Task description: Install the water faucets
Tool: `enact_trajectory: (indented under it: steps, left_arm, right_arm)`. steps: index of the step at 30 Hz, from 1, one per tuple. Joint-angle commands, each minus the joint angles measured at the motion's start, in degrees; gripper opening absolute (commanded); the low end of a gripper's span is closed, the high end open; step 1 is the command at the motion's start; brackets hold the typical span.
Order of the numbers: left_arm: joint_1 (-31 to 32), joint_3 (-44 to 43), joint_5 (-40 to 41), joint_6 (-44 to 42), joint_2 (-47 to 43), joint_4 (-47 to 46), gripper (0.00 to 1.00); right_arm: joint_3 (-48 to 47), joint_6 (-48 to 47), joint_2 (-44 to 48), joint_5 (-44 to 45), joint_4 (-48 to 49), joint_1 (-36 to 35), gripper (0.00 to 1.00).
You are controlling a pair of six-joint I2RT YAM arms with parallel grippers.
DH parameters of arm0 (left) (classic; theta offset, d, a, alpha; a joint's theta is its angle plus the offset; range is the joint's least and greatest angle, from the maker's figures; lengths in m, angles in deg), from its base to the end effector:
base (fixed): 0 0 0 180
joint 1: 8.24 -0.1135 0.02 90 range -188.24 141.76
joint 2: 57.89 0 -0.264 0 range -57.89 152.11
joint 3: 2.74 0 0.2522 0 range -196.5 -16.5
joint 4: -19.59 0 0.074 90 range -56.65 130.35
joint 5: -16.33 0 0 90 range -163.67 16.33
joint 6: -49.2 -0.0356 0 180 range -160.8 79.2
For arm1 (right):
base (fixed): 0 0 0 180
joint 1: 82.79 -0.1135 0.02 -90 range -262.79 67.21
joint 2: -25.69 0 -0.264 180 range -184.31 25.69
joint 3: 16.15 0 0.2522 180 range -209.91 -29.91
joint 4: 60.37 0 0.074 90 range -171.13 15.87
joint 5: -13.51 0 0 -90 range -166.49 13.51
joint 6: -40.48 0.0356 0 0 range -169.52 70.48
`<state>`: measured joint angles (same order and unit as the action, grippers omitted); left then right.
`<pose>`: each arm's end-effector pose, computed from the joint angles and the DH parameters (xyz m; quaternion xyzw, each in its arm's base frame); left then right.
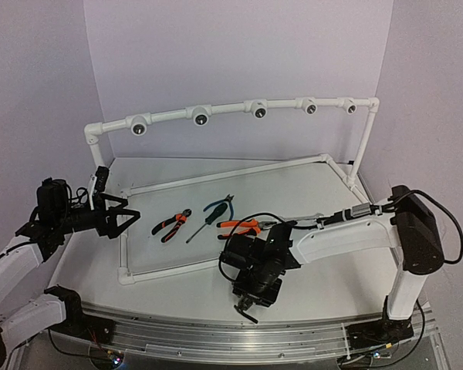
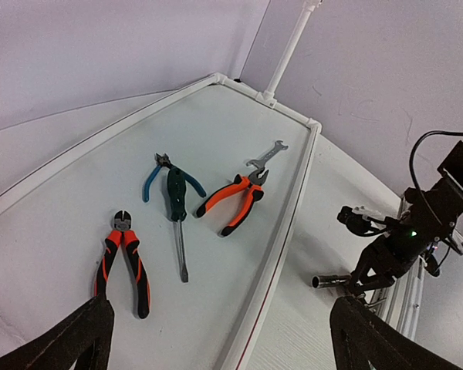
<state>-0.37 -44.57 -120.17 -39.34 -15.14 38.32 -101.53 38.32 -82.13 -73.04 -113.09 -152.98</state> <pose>0.1659 -0.0490 0.2555 0.2690 0.7371 -0.3646 0.5013 0.1247 0.3398 0.1627 0.1559 0.9788 0.1210 0.0539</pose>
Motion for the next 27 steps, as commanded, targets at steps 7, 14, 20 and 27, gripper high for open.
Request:
enact_trajectory:
  steps: [7,14,20,27]
  left_arm:
    - [0.77,0.26,-0.11,0.48,-1.43,-2.40,1.00]
    - [0.92,-0.72,-2.12,0.68,-1.14,-3.82,1.00]
    - [2.21,-5.76,-5.82,-5.46,2.00,2.65,0.94]
    - [7.46,-22.84,-5.79,-28.64,7.28,25.71,0.84]
  right_arm:
    - [0.20,3.24,-4.09,-1.32,1.58,0.02,0.45]
    - [0.69,-2.71,-3.86,2.05,1.44,1.10,0.15]
    - [-5.73,-22.42,2.14,14.93,1.46,0.69,0.00]
    - [-15.31,-49.20,9.79,31.15,4.52,-0.89,0.00]
